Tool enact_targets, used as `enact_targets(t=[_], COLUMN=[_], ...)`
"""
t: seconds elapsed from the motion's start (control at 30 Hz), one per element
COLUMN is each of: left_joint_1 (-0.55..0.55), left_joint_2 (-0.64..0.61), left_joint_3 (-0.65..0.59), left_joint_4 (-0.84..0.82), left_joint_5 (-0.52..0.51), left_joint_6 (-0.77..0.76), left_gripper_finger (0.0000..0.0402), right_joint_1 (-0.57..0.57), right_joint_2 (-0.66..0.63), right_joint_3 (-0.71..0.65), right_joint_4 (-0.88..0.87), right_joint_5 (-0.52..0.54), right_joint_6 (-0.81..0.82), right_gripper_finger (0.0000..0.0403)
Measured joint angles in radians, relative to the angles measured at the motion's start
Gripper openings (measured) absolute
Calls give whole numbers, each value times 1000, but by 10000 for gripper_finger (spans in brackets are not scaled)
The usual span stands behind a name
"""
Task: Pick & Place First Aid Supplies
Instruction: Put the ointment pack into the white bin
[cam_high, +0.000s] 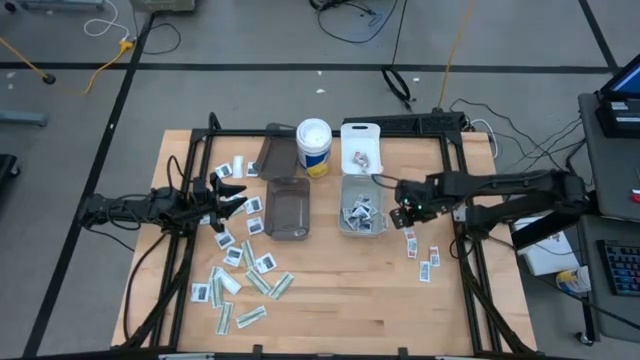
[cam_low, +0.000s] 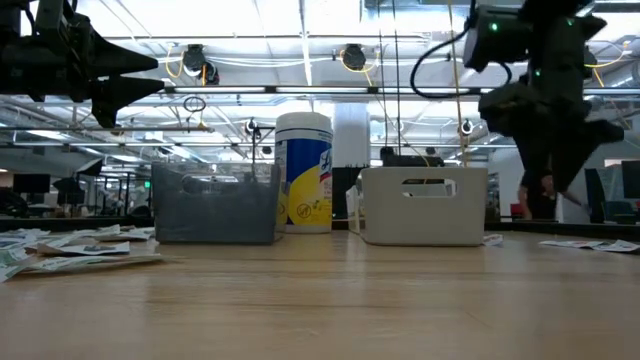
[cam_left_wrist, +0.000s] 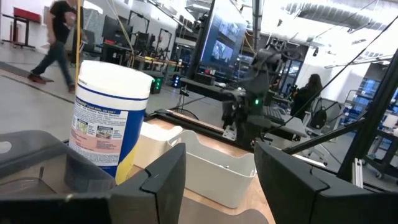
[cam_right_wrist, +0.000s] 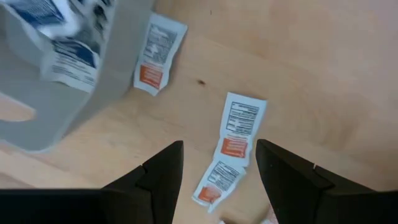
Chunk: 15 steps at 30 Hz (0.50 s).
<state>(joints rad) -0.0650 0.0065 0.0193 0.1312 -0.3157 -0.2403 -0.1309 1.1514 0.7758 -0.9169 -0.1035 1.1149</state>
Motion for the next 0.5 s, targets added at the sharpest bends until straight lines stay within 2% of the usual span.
enact_targets(t=[0.27, 0.5], left_joint_1=[0, 0], left_joint_2=[0, 0], left_joint_3=[0, 0], left_joint_4=[0, 0], left_joint_5=[0, 0], left_joint_6=[0, 0], left_gripper_finger=[196, 196], right_joint_1=[63, 92], right_joint_2=[63, 125], right_joint_3=[-156, -190], right_joint_4=[205, 255], right_joint_5=[3, 39], right_joint_6=[99, 109], right_gripper_finger=[196, 188])
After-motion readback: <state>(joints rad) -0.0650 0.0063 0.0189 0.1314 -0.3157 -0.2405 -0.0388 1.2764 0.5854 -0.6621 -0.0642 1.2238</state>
